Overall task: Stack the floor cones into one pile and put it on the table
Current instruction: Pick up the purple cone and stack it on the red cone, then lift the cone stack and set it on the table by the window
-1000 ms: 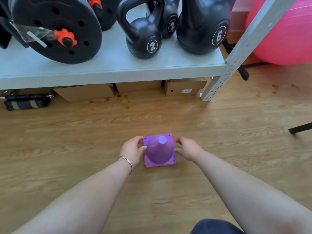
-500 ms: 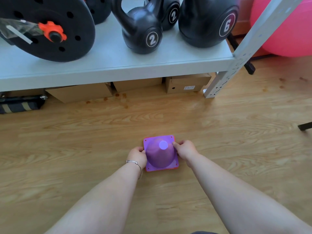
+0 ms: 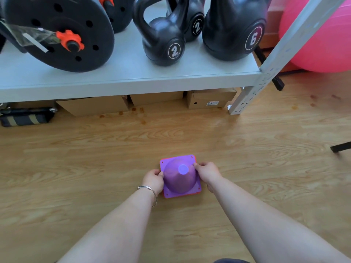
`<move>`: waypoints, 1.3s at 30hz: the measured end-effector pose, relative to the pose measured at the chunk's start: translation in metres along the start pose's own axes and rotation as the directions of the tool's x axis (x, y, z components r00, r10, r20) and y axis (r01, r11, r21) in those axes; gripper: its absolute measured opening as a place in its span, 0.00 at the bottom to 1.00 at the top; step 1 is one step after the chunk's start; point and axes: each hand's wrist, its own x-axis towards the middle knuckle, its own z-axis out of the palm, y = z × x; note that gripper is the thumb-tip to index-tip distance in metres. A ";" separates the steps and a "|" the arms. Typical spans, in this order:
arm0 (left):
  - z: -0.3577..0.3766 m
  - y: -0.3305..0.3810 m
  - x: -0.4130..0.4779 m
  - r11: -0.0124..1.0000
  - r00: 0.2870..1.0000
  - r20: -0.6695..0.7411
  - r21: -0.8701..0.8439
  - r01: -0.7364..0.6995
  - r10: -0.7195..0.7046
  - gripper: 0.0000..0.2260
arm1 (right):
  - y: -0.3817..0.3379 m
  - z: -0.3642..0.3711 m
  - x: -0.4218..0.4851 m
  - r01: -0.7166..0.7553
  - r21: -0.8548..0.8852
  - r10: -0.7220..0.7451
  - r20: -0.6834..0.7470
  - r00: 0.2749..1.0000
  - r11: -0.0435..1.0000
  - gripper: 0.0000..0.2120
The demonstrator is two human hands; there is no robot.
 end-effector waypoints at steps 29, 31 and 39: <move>-0.113 0.152 -0.400 0.921 0.939 -0.064 0.224 -0.317 0.339 0.22 | -0.106 -0.210 -0.398 0.278 0.082 -0.274 -0.054 0.960 0.957 0.21; -0.120 0.164 -0.435 0.916 0.938 -0.066 0.251 -0.314 0.340 0.22 | -0.113 -0.229 -0.427 0.287 0.064 -0.286 -0.028 0.958 0.956 0.21; -0.179 0.224 -0.573 0.870 0.922 -0.053 0.354 -0.343 0.384 0.25 | -0.169 -0.297 -0.547 0.349 0.014 -0.349 0.047 0.936 0.937 0.22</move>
